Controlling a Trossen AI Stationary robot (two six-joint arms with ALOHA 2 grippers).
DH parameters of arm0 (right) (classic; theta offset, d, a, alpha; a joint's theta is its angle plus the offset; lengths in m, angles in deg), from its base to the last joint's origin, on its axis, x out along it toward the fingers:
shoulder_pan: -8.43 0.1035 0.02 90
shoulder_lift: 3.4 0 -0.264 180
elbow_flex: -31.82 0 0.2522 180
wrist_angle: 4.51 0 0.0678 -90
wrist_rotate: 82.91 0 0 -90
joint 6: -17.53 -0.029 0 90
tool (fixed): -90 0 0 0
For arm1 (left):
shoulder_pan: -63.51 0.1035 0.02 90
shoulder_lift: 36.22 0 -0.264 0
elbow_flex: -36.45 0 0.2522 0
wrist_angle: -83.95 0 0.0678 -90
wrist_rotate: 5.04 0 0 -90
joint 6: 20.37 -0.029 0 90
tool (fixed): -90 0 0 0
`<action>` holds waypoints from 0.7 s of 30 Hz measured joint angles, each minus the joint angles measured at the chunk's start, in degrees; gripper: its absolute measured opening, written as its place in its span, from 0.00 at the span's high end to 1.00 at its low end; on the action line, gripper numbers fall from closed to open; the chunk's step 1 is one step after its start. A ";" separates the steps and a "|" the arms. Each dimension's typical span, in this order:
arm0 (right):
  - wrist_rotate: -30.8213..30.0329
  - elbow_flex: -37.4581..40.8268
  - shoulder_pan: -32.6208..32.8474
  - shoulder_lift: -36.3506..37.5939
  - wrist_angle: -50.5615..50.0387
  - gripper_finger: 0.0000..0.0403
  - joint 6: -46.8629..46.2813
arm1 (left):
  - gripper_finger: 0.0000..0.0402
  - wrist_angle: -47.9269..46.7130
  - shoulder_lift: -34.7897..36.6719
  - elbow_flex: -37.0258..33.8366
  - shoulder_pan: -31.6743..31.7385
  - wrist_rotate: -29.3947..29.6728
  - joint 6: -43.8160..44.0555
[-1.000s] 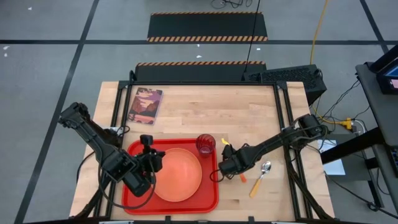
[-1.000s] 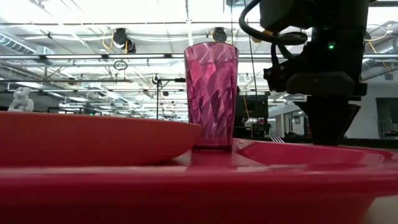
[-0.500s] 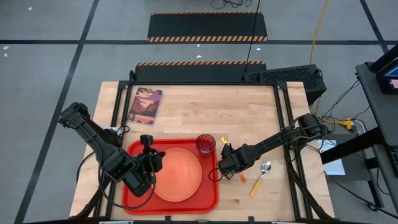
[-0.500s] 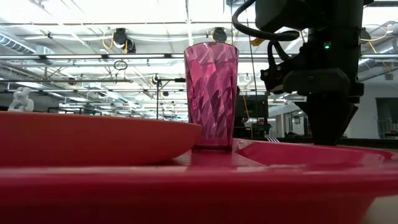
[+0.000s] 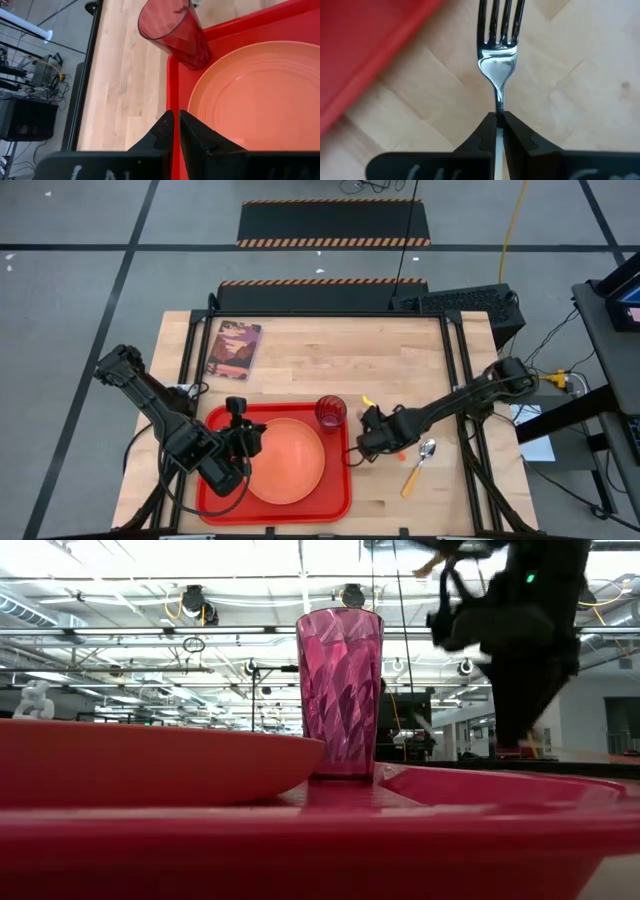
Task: Pick and place plate/cup/fork/spoon on tray
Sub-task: Put the orange fork on the red serving tray to the left of the orange plate
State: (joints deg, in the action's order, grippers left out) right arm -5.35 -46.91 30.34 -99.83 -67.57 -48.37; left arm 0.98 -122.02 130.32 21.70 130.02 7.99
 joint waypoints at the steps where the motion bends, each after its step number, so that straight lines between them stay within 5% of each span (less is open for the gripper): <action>1: -1.68 0.00 0.59 1.09 -0.05 0.99 -0.34 | 0.92 0.21 0.00 0.00 0.00 0.00 -0.10; 14: -20.76 -0.11 8.53 12.60 0.37 0.99 -2.32 | 0.92 10.77 0.00 -0.01 3.50 0.50 -5.61; 21: -30.44 -0.11 10.16 15.44 8.97 0.99 7.02 | 0.92 22.49 -0.93 -0.01 4.35 0.61 -12.06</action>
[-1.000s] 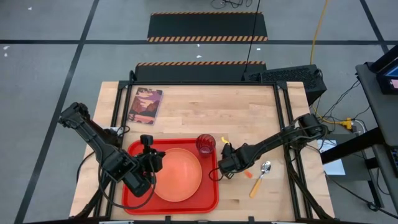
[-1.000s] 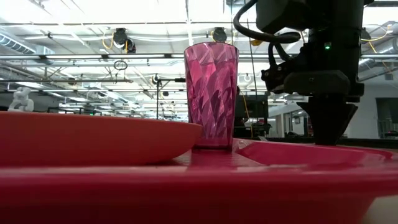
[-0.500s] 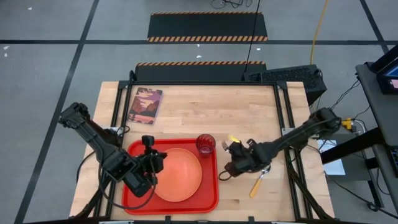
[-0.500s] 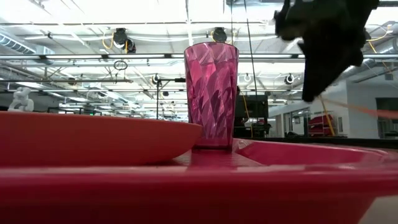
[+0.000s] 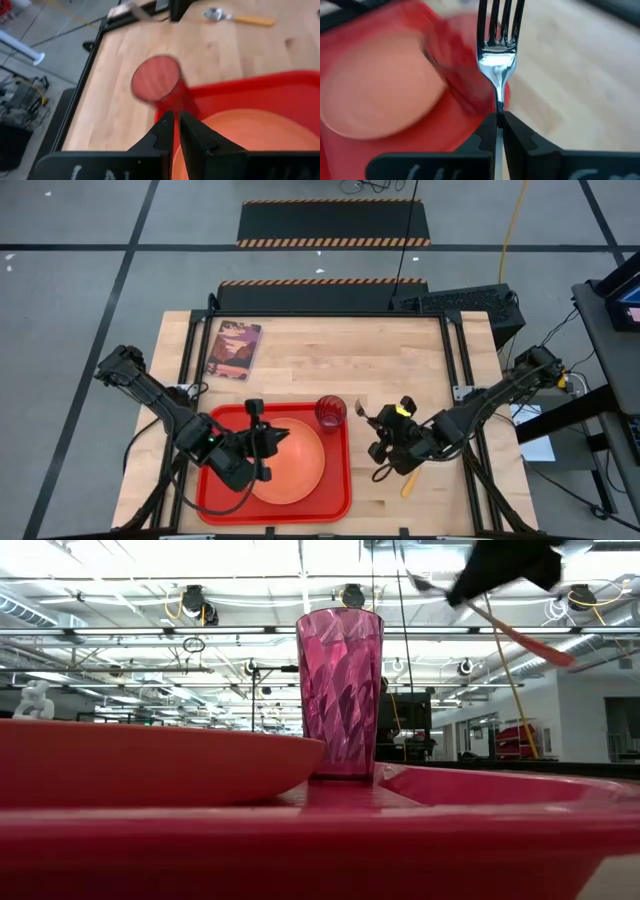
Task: Pick and place plate/cup/fork/spoon on tray
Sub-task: Put the orange fork on the red serving tray to the left of the orange plate
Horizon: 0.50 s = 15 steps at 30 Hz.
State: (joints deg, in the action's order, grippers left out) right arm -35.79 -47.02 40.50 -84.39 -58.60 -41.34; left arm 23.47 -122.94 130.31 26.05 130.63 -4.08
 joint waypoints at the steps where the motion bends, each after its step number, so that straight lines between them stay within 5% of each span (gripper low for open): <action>1: -1.10 -0.02 -0.01 0.10 2.13 0.99 2.34 | 0.92 1.62 -0.39 -0.01 0.00 -0.08 -0.98; 15: -6.88 -0.04 0.33 0.24 33.19 0.99 32.90 | 0.52 25.71 -10.18 -0.01 1.66 1.43 -16.47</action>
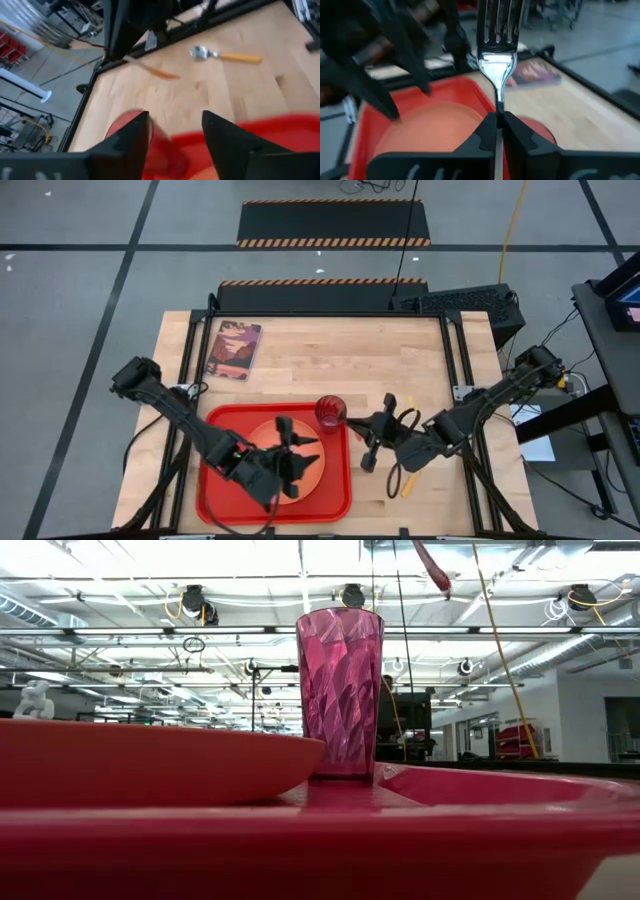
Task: Pick and place plate/cup/fork/spoon on tray
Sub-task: Put the orange fork on the red serving tray to the left of the orange plate
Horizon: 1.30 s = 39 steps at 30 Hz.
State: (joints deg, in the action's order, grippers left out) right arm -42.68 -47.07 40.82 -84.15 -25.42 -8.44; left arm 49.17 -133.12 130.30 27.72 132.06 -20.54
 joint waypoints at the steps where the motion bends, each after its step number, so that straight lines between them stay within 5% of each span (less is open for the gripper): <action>1: 0.03 0.00 0.06 0.00 1.89 0.99 1.72 | 0.50 1.97 -0.76 0.00 0.49 0.00 -0.54; 12: 0.26 6.18 0.03 0.00 29.57 0.99 18.82 | 0.32 9.69 -6.13 -0.02 5.03 0.04 1.81; 19: 0.39 13.43 0.00 0.00 50.89 0.99 26.69 | 0.30 12.36 -6.06 -0.02 6.81 0.04 7.83; 27: 3.41 15.89 -0.80 -2.01 61.04 0.99 27.74 | 0.31 16.80 -7.02 -0.02 7.53 -0.51 7.78; 33: 4.86 15.89 -1.05 -3.66 64.28 0.99 28.65 | 0.40 16.46 -7.08 0.00 8.35 -1.09 7.99; 39: 4.86 15.89 -1.24 -3.63 64.01 0.99 29.03 | 0.67 16.05 -7.05 0.00 8.19 -1.65 7.02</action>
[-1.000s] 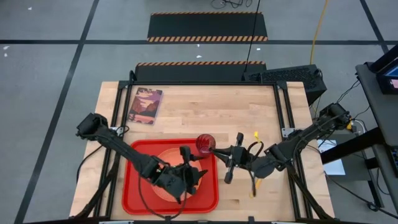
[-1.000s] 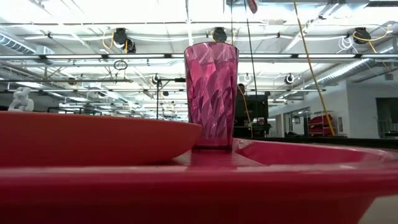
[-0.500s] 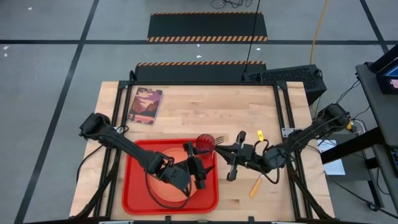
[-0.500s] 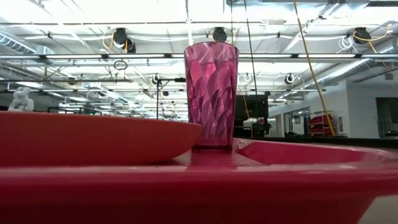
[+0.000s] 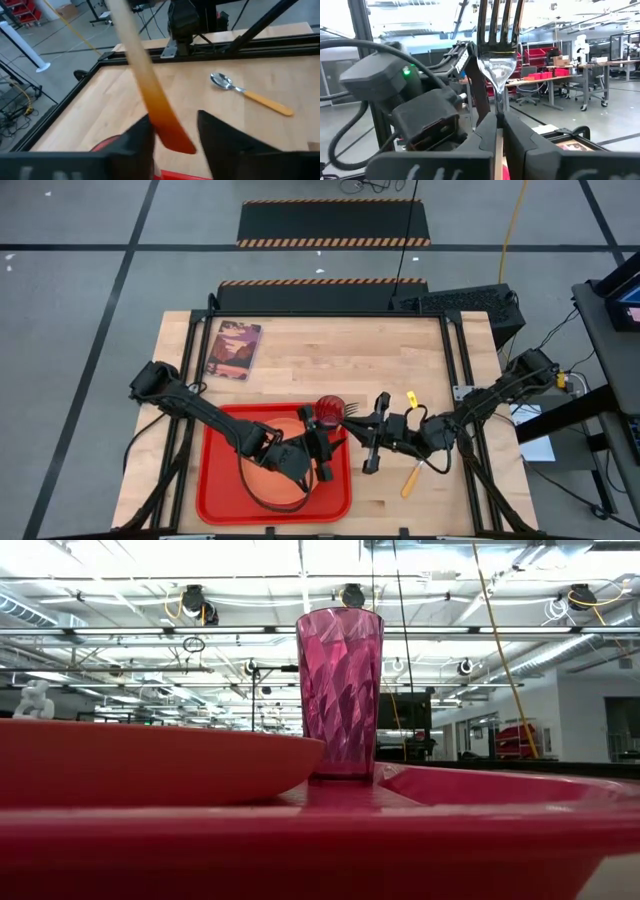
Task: Pick and place plate/cup/fork/spoon on tray
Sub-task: Put the orange fork on the red serving tray to the left of the orange plate
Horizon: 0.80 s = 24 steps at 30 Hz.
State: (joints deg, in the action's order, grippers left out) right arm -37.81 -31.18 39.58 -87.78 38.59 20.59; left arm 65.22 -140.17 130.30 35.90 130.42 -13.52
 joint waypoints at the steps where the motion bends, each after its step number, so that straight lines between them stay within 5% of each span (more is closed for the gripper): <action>1: 0.02 0.00 0.02 0.00 0.11 0.99 0.21 | 0.72 0.08 0.01 0.00 -0.06 0.03 -0.36; 7: 1.64 0.00 0.41 0.00 0.02 0.99 1.17 | 0.97 -2.53 1.80 0.00 -0.69 0.65 -0.92; 14: 5.17 -0.01 0.83 0.16 0.20 0.97 3.48 | 0.98 -9.64 5.55 0.00 -1.60 -0.78 1.88; 24: 10.93 -0.09 0.79 0.22 -0.20 0.78 8.25 | 0.99 -11.71 8.25 -0.02 -3.94 -4.91 2.62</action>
State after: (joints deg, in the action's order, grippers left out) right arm -26.88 -31.26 40.37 -87.56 38.39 28.84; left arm 53.52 -131.92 130.28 31.96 125.50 -10.90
